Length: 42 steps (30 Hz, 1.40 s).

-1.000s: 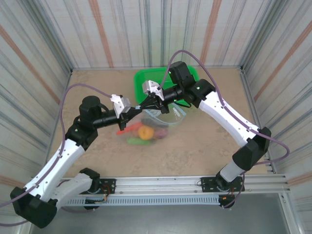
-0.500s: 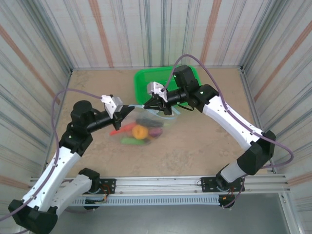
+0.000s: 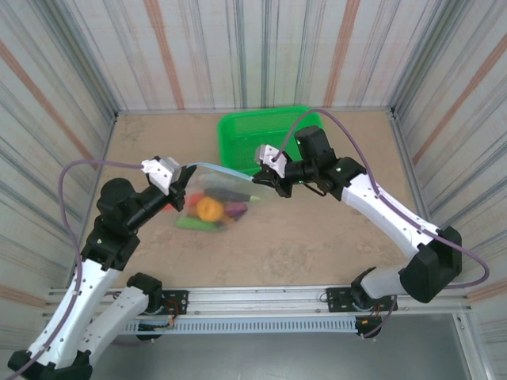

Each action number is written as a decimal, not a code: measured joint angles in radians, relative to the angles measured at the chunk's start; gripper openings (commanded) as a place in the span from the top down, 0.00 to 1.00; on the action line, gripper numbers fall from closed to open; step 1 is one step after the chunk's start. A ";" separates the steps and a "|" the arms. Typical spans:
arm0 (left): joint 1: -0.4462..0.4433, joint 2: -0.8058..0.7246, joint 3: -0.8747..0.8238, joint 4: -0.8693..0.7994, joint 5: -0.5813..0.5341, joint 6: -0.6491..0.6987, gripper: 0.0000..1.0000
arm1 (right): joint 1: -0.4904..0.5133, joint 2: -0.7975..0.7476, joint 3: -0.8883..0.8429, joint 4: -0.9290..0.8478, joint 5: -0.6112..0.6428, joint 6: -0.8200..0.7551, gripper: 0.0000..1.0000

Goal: Place the food in the zip-top bag and seal the zipper

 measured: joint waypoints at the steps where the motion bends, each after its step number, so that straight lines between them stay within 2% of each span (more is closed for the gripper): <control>1: 0.000 -0.006 0.000 -0.009 -0.017 0.000 1.00 | -0.004 -0.008 -0.019 0.005 0.020 0.004 1.00; 13: -0.012 -0.021 0.000 -0.047 -0.108 0.000 1.00 | -0.063 -0.119 -0.173 0.033 0.244 0.094 1.00; 20: -0.024 -0.021 0.000 -0.054 -0.111 -0.046 1.00 | -0.062 -0.199 -0.177 -0.006 0.304 0.115 1.00; 27: -0.074 -0.099 -0.016 -0.098 0.011 -0.196 1.00 | -0.047 -0.399 -0.177 -0.171 0.348 0.152 1.00; 34: -0.161 -0.267 -0.066 -0.218 0.133 -0.343 1.00 | 0.041 -0.566 -0.146 -0.413 0.359 0.211 0.96; 36: -0.167 -0.317 -0.092 -0.247 0.144 -0.391 1.00 | 0.075 -0.578 -0.121 -0.469 0.364 0.220 0.87; 37: -0.167 -0.333 -0.105 -0.251 0.143 -0.411 1.00 | 0.085 -0.578 -0.113 -0.484 0.367 0.227 0.80; 39: -0.167 -0.351 -0.149 -0.252 0.116 -0.475 1.00 | 0.092 -0.571 -0.109 -0.502 0.387 0.243 0.59; 42: -0.167 -0.308 -0.230 -0.244 -0.021 -0.595 1.00 | 0.092 -0.522 -0.109 -0.500 0.436 0.273 0.50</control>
